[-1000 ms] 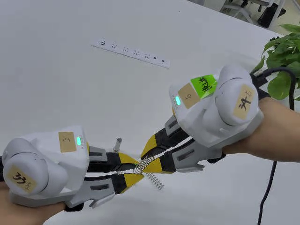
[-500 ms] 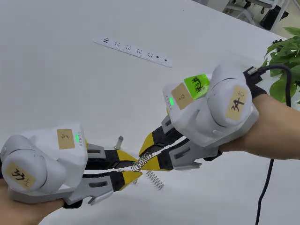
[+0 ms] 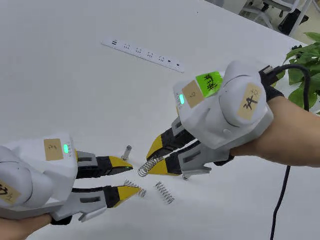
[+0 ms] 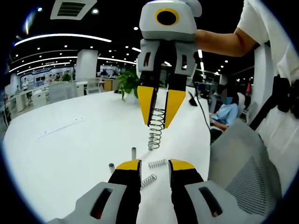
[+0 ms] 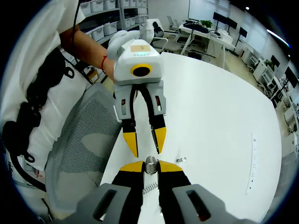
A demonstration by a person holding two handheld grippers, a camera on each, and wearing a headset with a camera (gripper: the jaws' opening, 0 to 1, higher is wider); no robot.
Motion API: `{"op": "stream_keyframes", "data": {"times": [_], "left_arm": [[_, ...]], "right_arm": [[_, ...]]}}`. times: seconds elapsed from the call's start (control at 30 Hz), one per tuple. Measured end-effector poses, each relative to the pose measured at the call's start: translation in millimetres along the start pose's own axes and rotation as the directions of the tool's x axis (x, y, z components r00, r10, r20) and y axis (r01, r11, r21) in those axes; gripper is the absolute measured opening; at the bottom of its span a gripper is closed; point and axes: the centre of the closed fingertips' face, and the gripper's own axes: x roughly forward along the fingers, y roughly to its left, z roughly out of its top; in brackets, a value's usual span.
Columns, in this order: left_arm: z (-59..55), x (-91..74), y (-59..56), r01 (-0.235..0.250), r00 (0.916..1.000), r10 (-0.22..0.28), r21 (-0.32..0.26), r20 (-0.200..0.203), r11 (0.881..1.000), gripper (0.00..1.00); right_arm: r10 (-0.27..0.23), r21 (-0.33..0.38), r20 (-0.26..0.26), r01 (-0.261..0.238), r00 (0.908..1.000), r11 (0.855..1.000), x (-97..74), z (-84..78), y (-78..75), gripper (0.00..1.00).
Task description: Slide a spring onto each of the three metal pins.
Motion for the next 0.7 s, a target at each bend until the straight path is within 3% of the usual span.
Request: {"op": "stream_keyframes", "data": {"times": [0.47, 0.7], "left_arm": [[-25.2, -20.9, 24.8, -0.083, 0.9959, 0.082, -0.023, -0.037, 0.996, 0.38], [-33.0, -24.5, 32.1, -0.102, 0.9935, 0.101, -0.032, -0.052, 0.994, 0.44]], "right_arm": [[-0.091, 0.080, -0.020, 0.093, 0.9956, 0.992, 16.5, -10.5, -54.2, 0.12], [-0.099, 0.087, -0.042, 0.103, 0.9942, 0.991, 31.1, -15.0, -67.6, 0.12]]}}
